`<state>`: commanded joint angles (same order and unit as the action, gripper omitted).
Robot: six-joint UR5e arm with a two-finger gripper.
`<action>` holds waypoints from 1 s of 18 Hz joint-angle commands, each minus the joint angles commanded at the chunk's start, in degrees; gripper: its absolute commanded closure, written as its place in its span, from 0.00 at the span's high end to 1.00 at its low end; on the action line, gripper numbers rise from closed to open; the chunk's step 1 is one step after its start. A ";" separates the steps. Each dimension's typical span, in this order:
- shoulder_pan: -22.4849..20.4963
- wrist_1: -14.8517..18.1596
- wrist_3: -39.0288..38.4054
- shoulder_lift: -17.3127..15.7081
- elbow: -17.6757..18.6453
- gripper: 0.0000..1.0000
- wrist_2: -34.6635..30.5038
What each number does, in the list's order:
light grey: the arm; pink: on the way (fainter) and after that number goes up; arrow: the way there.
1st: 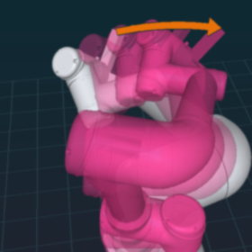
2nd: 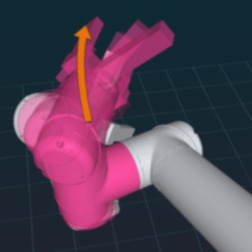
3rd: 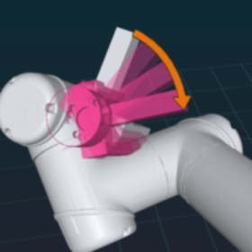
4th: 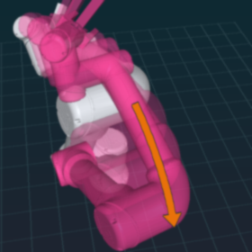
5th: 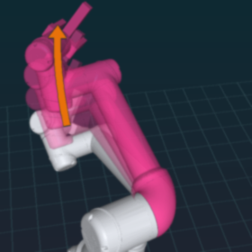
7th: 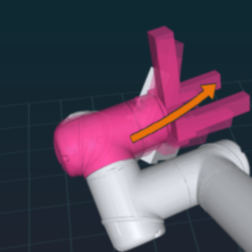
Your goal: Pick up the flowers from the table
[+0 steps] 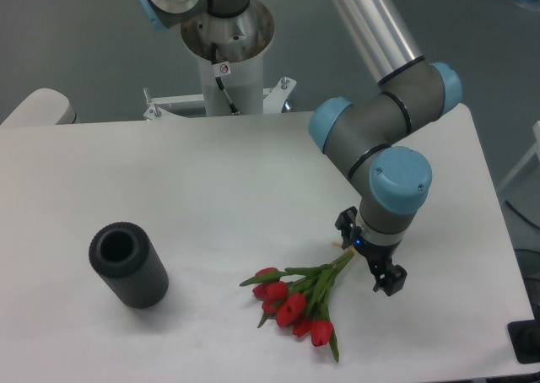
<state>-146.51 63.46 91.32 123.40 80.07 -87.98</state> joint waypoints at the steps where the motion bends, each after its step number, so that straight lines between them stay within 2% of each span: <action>1: 0.00 0.00 -0.09 0.00 0.00 1.00 0.00; 9: 0.09 -0.09 -1.84 0.09 0.88 1.00 0.53; 13: 0.09 -2.98 -7.81 0.96 1.23 1.00 1.14; 15: 0.18 -3.42 -8.70 0.88 2.63 1.00 1.14; 18: 0.18 -5.97 -8.70 0.79 4.83 1.00 1.14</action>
<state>-146.34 57.49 82.62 124.19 84.89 -86.84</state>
